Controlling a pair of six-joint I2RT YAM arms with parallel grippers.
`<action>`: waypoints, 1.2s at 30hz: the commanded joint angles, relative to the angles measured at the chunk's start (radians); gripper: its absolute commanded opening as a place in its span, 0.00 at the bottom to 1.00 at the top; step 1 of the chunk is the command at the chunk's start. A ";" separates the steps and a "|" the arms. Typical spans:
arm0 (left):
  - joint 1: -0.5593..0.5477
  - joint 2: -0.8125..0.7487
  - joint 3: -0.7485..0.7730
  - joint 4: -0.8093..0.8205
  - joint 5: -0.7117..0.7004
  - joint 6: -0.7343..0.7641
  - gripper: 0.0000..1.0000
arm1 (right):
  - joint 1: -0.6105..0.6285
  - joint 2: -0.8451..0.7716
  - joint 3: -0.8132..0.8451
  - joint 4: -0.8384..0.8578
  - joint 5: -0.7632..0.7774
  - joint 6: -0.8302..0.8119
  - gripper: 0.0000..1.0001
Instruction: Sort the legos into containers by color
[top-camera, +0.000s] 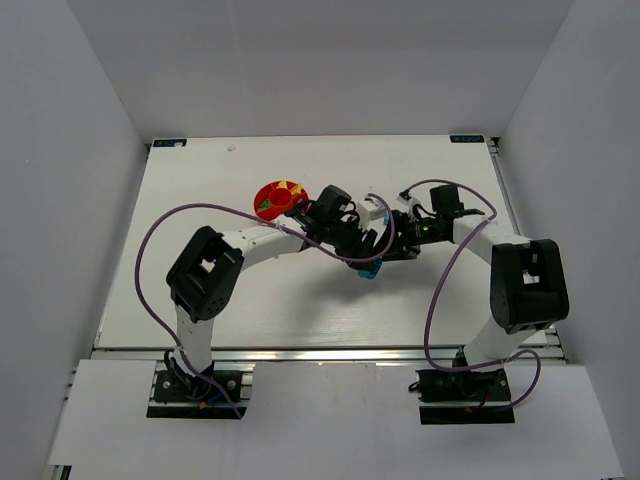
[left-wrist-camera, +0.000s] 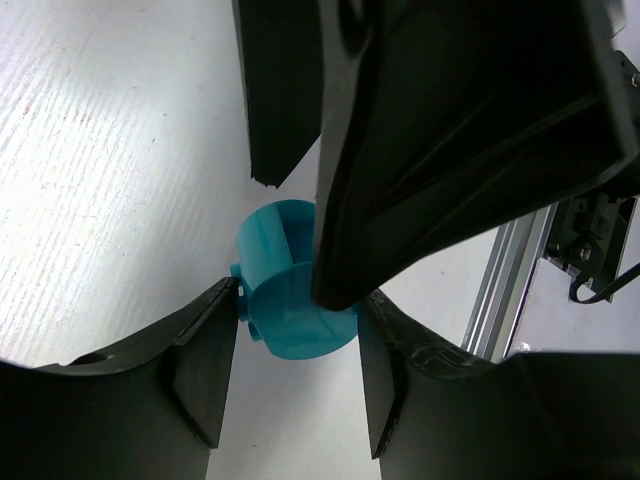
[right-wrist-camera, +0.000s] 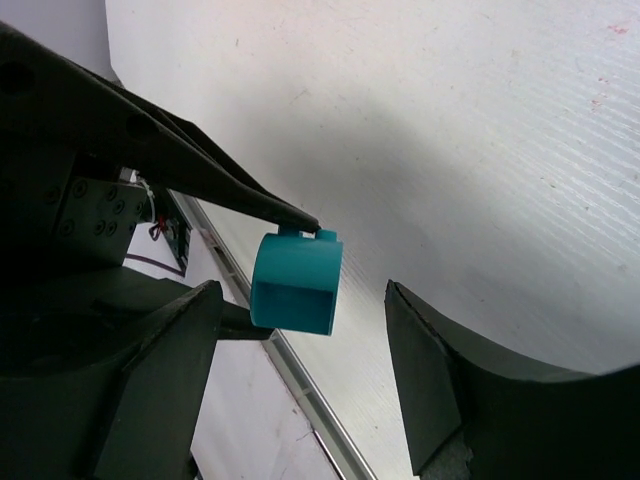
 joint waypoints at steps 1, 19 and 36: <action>-0.009 -0.032 0.038 0.016 0.015 0.009 0.11 | 0.018 0.012 0.034 0.021 0.022 0.015 0.72; -0.018 -0.022 0.089 -0.053 -0.039 0.013 0.66 | 0.039 0.015 0.054 0.004 0.014 -0.006 0.00; 0.057 -0.623 -0.076 -0.134 -0.757 -0.006 0.98 | 0.157 0.009 0.425 -0.025 0.107 -0.276 0.00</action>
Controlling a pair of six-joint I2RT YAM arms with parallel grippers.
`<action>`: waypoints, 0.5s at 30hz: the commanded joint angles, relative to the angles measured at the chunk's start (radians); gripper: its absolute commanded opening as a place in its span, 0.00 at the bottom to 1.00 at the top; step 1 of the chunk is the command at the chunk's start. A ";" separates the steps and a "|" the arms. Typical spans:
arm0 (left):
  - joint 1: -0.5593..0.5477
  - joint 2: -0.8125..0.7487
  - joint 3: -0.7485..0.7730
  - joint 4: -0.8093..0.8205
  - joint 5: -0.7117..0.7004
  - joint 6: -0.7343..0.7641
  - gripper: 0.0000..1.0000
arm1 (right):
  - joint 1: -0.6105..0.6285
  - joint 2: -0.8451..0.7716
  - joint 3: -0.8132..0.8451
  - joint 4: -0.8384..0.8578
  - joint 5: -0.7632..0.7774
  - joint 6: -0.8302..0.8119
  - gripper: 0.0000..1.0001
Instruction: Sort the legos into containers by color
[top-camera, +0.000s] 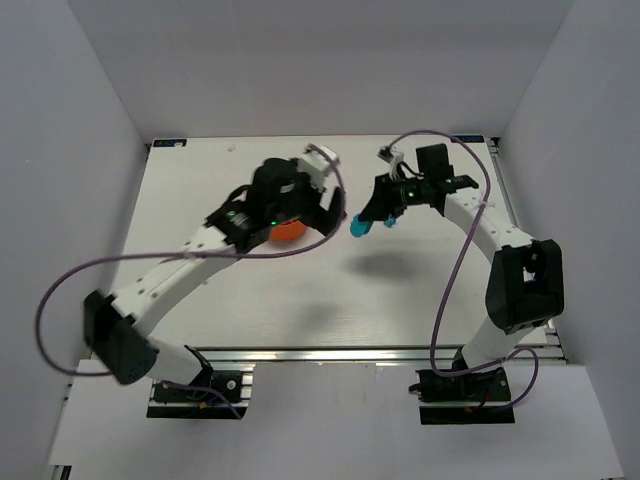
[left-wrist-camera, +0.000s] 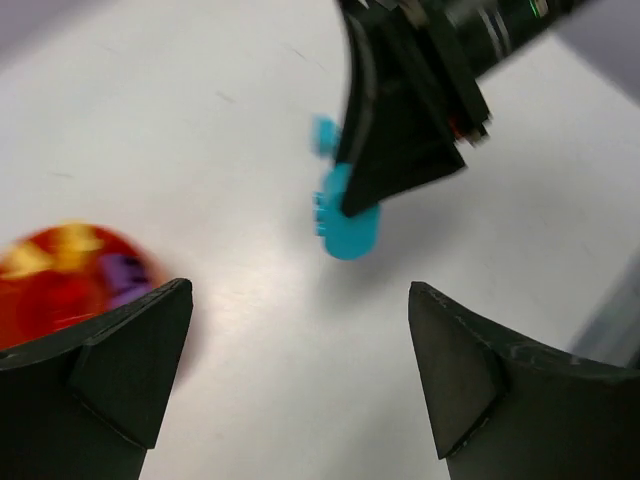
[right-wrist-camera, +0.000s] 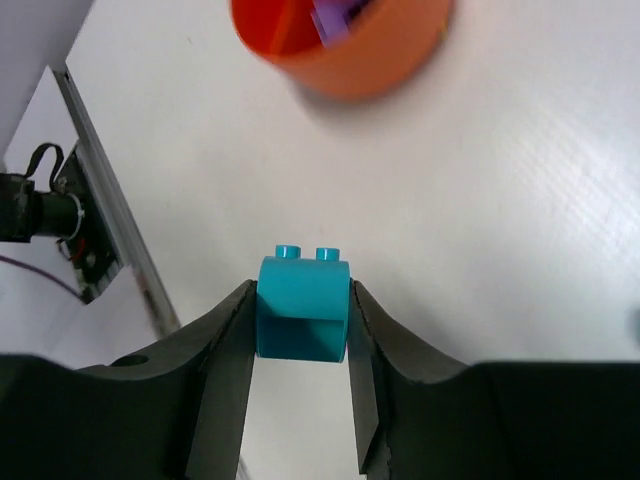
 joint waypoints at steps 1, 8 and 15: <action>0.035 -0.180 -0.068 -0.039 -0.348 -0.019 0.98 | 0.061 0.033 0.158 0.009 0.022 -0.126 0.00; 0.045 -0.534 -0.397 0.022 -0.572 -0.062 0.98 | 0.275 0.222 0.546 -0.060 0.054 -0.255 0.00; 0.045 -0.737 -0.579 0.087 -0.660 -0.015 0.98 | 0.474 0.415 0.788 -0.086 0.224 -0.406 0.00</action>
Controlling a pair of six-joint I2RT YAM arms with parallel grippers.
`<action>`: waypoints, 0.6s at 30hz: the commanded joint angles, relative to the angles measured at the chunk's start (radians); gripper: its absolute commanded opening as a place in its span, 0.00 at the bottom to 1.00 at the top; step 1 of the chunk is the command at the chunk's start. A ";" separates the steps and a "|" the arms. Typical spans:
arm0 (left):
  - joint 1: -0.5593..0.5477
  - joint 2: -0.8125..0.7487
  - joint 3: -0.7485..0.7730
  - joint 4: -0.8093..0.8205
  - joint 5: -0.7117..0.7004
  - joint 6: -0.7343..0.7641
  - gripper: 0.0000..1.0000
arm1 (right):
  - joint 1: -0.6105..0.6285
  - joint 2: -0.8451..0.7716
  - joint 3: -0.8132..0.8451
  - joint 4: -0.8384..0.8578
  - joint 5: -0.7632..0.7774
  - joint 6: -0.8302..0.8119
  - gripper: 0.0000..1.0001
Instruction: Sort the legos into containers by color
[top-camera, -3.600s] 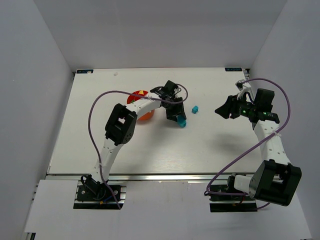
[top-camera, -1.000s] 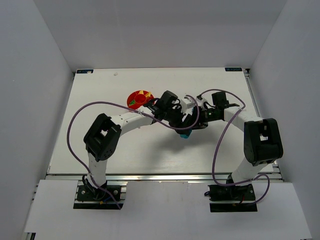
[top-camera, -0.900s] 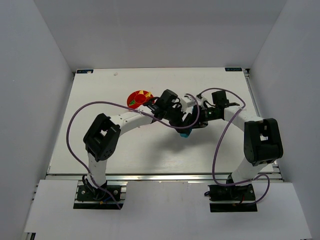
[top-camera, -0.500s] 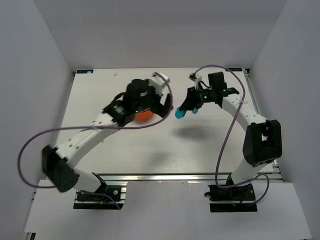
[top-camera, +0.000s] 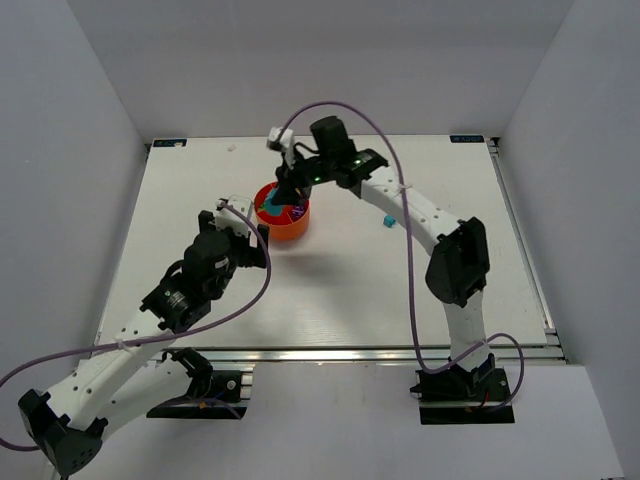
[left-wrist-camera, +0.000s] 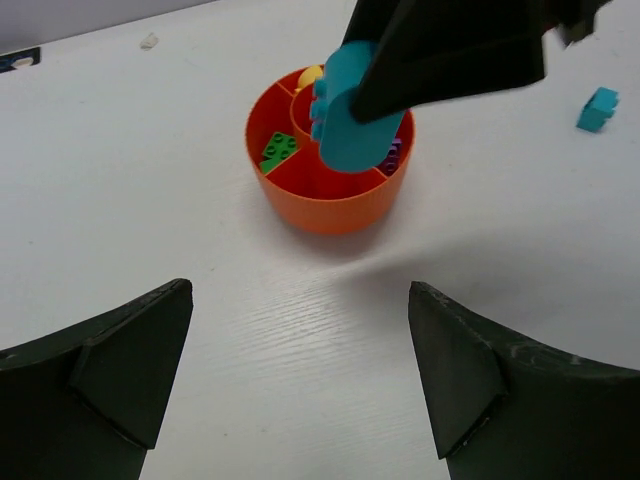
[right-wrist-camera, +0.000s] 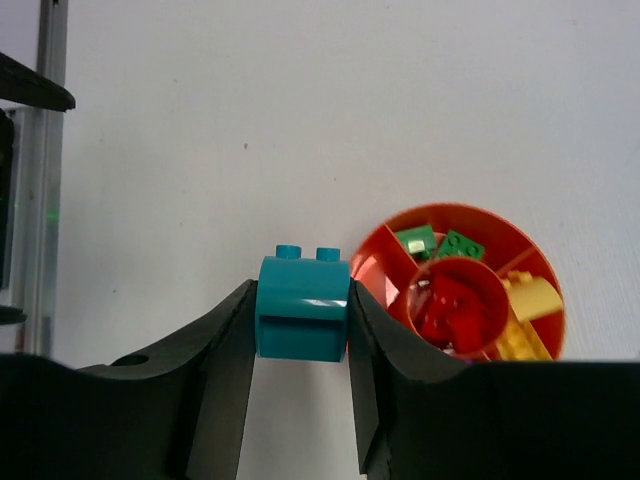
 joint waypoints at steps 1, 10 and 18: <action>-0.003 -0.073 -0.034 0.046 -0.094 0.023 0.98 | 0.063 0.053 0.079 -0.040 0.110 -0.114 0.00; -0.003 -0.190 -0.083 0.055 -0.218 0.029 0.98 | 0.121 0.103 0.058 0.051 0.314 -0.146 0.00; -0.003 -0.182 -0.082 0.050 -0.206 0.022 0.98 | 0.124 0.116 0.042 0.072 0.376 -0.177 0.00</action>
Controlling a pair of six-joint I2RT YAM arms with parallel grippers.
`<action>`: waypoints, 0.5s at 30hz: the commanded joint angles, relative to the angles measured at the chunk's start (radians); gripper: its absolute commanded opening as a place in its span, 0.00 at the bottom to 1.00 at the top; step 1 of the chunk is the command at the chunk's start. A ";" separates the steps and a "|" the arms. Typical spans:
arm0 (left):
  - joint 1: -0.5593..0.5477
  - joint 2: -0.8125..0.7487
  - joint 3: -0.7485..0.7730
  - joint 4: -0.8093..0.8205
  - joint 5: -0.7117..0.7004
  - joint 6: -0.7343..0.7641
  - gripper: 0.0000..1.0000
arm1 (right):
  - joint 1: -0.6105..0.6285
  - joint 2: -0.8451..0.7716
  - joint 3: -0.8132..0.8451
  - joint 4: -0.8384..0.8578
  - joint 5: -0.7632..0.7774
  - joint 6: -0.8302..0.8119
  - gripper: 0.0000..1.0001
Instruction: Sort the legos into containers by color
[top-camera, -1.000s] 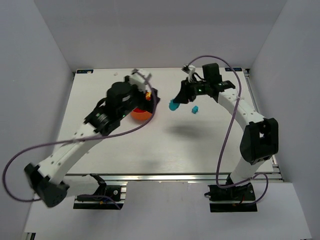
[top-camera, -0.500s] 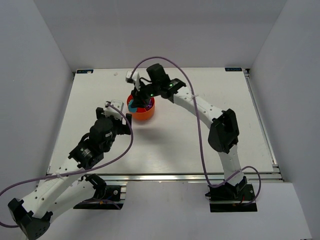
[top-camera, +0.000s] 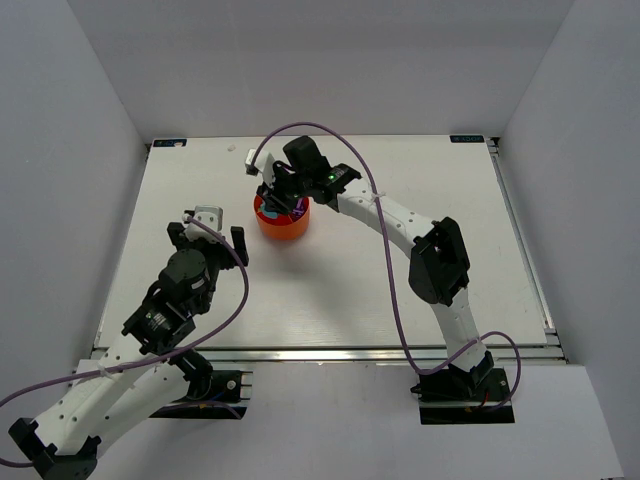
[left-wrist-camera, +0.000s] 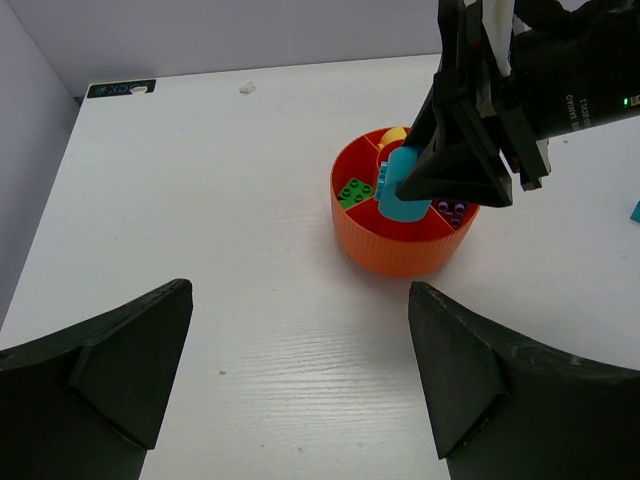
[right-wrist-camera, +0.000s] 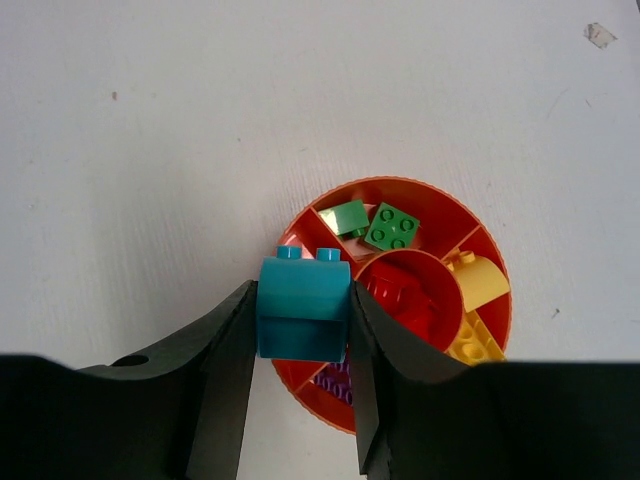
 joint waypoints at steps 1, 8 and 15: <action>-0.003 0.009 -0.001 0.006 -0.009 0.000 0.98 | 0.000 0.005 0.003 0.052 0.043 -0.031 0.00; -0.003 0.012 -0.003 0.008 0.001 0.000 0.98 | 0.001 0.017 -0.001 0.056 0.055 -0.037 0.00; -0.003 0.015 -0.003 0.006 0.009 0.000 0.98 | 0.001 0.025 -0.020 0.058 0.063 -0.026 0.00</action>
